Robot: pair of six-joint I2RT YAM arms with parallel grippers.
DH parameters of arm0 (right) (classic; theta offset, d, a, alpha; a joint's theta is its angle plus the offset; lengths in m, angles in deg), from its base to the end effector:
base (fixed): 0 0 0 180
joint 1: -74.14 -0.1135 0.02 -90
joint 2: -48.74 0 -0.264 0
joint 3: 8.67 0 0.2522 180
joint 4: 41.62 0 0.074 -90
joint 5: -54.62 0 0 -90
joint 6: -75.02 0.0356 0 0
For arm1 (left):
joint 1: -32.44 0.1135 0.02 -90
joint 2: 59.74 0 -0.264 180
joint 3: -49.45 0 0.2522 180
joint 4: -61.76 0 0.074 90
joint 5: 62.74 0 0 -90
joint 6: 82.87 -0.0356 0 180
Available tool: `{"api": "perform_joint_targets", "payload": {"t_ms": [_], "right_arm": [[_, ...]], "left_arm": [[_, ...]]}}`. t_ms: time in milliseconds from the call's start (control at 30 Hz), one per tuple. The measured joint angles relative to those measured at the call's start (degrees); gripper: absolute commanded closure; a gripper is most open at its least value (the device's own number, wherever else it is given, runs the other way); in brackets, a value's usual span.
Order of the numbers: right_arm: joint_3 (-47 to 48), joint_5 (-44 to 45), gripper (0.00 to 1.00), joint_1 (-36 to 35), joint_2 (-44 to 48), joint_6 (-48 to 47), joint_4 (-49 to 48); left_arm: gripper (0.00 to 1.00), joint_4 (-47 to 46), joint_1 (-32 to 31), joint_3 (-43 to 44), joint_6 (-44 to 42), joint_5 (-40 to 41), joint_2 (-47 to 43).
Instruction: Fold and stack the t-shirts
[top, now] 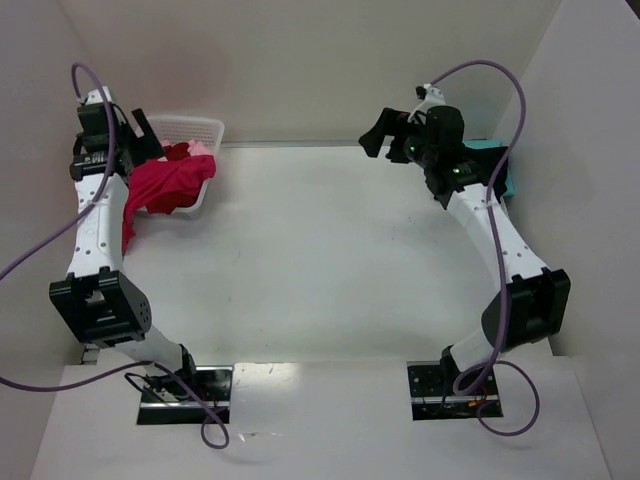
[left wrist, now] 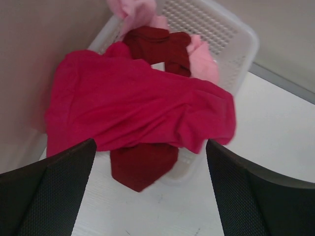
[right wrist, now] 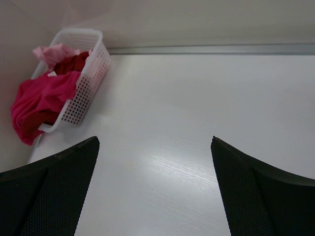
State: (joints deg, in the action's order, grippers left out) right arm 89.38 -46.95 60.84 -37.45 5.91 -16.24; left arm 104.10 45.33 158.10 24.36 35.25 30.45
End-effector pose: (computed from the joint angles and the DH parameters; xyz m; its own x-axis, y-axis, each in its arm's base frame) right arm 0.3440 0.0886 0.4033 -0.3606 0.2737 -0.8917 -0.3067 0.8680 0.3905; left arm 0.3498 0.0851 0.4131 -0.2748 -0.3638 -0.8900 -0.4462 0.8682 -0.2171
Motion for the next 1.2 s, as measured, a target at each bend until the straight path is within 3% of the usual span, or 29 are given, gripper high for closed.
{"api": "perform_joint_targets", "payload": {"t_ms": [200, 500, 900, 1000, 1033, 1067, 1200], "right_arm": [[0.0, -0.3, 0.00, -3.3, -5.4, 0.2, 0.1], [-2.8, -2.9, 0.00, -6.0, -5.7, 1.8, -2.0], [-3.4, -2.8, 0.00, -6.0, -5.7, 2.0, -1.8], [-3.4, -2.8, 0.00, -6.0, -5.7, 2.0, -1.7], [-3.4, -2.8, 0.00, -6.0, -5.7, 2.0, -1.7], [-3.4, -2.8, 0.00, -6.0, -5.7, 2.0, -1.7], [-3.6, -2.6, 0.00, -6.0, -5.7, 2.0, -1.8]], "left_arm": [[0.00, -1.3, 7.5, -2.1, 0.5, -7.8, 5.8], [0.00, -2.3, 7.0, -1.2, -6.9, -19.7, 14.1], [0.00, -1.1, -4.7, 4.7, -17.6, -11.7, 23.8], [0.13, -1.0, -6.1, 4.8, -18.8, -9.0, 24.5], [0.31, -1.0, -6.3, 4.8, -18.8, -8.4, 24.7], [0.40, -0.9, -6.4, 4.8, -18.8, -7.7, 24.7], [0.66, -1.0, -6.8, 4.8, -18.6, -5.5, 24.7]]}}
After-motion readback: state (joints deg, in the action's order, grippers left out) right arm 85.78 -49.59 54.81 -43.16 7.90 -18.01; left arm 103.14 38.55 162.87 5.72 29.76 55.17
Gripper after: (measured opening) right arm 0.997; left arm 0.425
